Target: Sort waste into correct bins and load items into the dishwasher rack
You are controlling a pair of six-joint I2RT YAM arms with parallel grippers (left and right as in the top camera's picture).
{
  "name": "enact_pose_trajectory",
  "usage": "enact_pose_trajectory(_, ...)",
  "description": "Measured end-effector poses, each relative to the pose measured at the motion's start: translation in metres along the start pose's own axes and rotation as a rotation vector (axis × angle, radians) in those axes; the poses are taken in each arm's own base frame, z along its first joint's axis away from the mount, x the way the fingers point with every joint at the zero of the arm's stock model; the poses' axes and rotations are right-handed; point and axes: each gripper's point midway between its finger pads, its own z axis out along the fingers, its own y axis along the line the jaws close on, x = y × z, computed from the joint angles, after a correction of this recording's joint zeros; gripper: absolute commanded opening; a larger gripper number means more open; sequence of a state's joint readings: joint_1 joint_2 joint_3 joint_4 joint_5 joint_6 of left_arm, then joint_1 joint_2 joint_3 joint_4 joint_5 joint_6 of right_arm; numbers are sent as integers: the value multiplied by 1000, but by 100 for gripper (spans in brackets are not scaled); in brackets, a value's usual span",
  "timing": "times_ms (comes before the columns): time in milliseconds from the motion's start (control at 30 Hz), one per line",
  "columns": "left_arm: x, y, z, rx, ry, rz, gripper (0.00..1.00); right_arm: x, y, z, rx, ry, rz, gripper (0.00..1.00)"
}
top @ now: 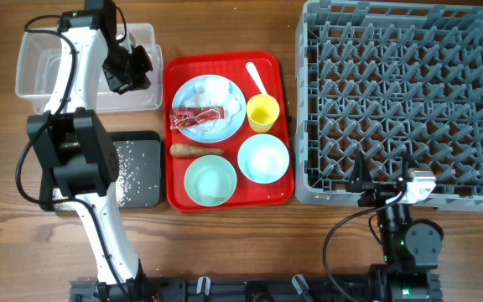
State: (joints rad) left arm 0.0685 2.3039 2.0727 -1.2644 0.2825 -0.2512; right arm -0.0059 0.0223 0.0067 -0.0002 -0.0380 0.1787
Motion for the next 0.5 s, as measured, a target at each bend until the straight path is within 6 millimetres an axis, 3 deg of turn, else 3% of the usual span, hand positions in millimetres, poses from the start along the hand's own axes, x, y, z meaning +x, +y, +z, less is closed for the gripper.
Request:
enact_pose_trajectory(100, -12, 5, -1, -35, -54, 10, 4, 0, 0, 0, 0, 0, 0, 100)
enact_pose_trajectory(233, -53, 30, -11, -143, -225, 6, 4, 0, 0, 0, 0, 0, 0, 100)
enact_pose_trajectory(367, -89, 53, -27, -144, -358, -32, 4, 0, 0, 0, 0, 0, 0, 100)
enact_pose_trajectory(500, -106, 75, -35, -148, -407, -30, 4, 0, 0, 0, 0, 0, 0, 100)
